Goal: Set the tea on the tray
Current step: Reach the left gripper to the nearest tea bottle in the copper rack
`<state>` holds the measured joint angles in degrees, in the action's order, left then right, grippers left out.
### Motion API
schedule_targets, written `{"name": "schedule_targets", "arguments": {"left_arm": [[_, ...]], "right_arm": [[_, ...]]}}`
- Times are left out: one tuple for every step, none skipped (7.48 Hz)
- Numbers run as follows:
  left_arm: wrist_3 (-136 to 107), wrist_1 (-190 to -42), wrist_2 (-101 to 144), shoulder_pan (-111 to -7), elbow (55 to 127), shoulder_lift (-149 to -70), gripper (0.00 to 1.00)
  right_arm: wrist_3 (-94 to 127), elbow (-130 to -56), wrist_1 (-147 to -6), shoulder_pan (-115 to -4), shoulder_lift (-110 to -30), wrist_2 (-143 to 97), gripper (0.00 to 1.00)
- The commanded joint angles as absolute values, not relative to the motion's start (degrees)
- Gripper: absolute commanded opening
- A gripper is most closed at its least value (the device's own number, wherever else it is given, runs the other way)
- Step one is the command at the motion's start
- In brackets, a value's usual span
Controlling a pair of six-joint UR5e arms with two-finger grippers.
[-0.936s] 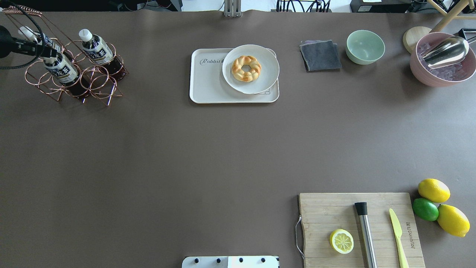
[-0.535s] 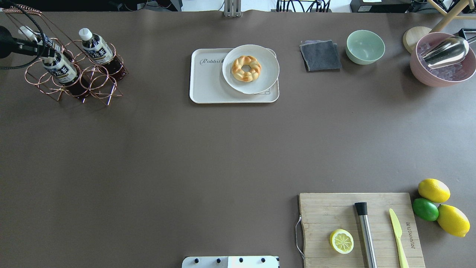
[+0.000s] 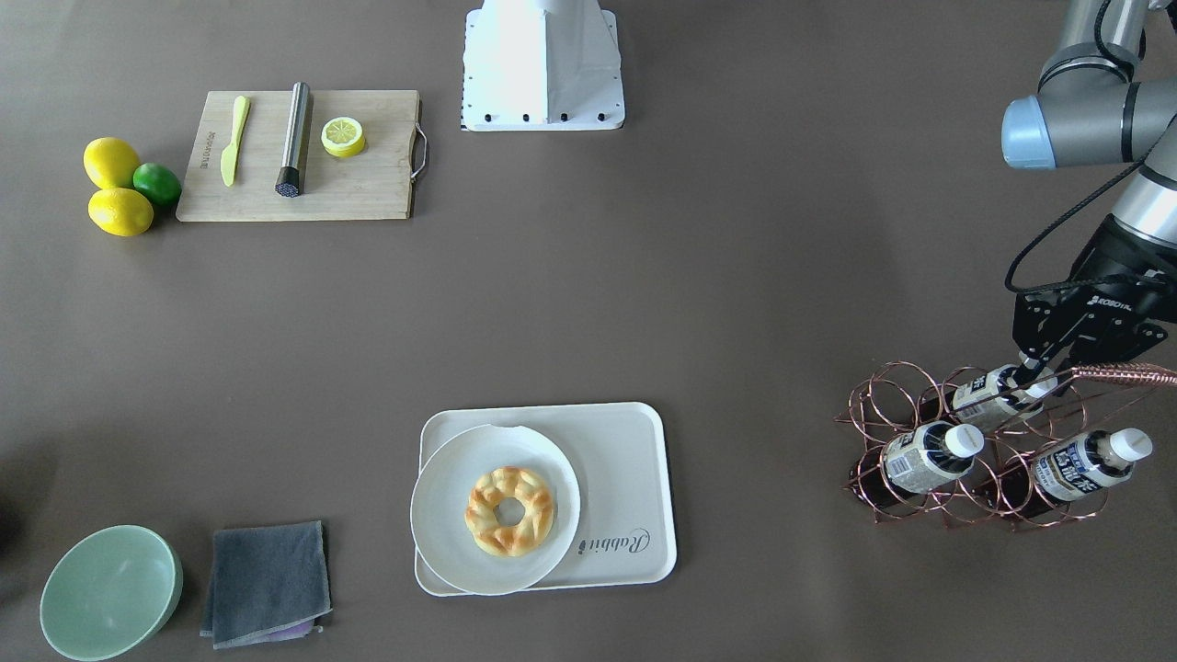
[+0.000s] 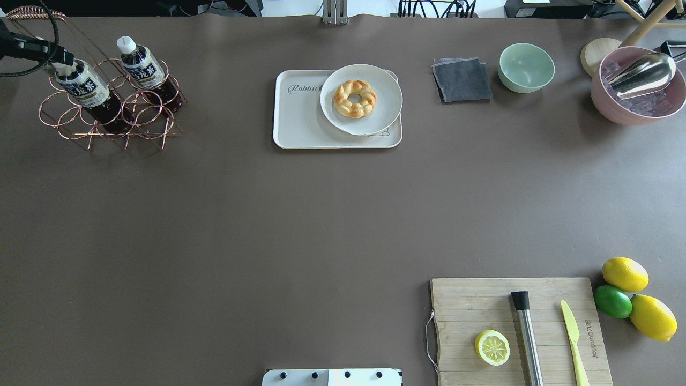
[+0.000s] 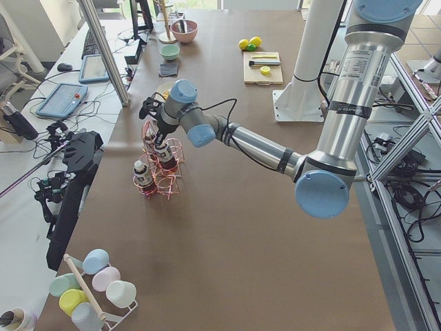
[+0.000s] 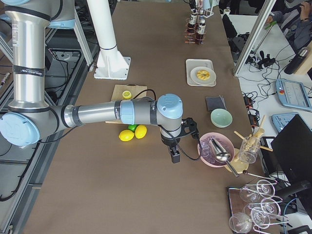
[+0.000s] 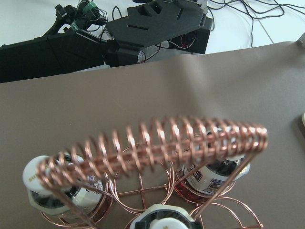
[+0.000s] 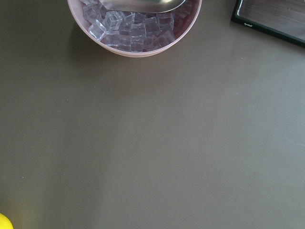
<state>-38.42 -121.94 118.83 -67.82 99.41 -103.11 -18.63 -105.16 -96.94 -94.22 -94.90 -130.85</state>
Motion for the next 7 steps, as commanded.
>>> {"name": "schedule_targets", "arguments": {"left_arm": [[-32.29, -112.69, 120.41, -72.23, 106.42, -103.01, 0.0], [-31.04, -111.54, 120.5, -73.99, 107.65, -103.01, 0.0], [-31.03, -107.79, 120.5, -74.7, 110.36, -103.62, 0.0], [-31.03, -97.75, 120.5, -74.62, 116.74, -103.88, 0.0], [-32.07, -89.38, 120.5, -74.18, 122.46, -105.54, 0.0], [-35.3, -84.51, 120.5, -72.0, 126.96, -105.82, 0.0], [-41.07, -82.64, 119.98, -67.81, 128.65, -108.08, 0.0]], "right_arm": [[-18.63, -104.77, -96.94, -94.22, -94.75, -130.69, 1.0], [-18.72, -104.77, -96.94, -94.13, -94.75, -130.69, 1.0], [-18.63, -104.77, -96.94, -94.13, -94.83, -130.69, 1.0], [-18.72, -104.77, -96.94, -94.13, -94.83, -130.69, 1.0], [-18.72, -104.33, -96.94, -94.13, -94.83, -130.69, 1.0], [-18.72, -104.07, -96.94, -94.13, -94.83, -130.69, 1.0], [-18.72, -103.98, -96.94, -94.13, -94.83, -130.69, 1.0]]}}
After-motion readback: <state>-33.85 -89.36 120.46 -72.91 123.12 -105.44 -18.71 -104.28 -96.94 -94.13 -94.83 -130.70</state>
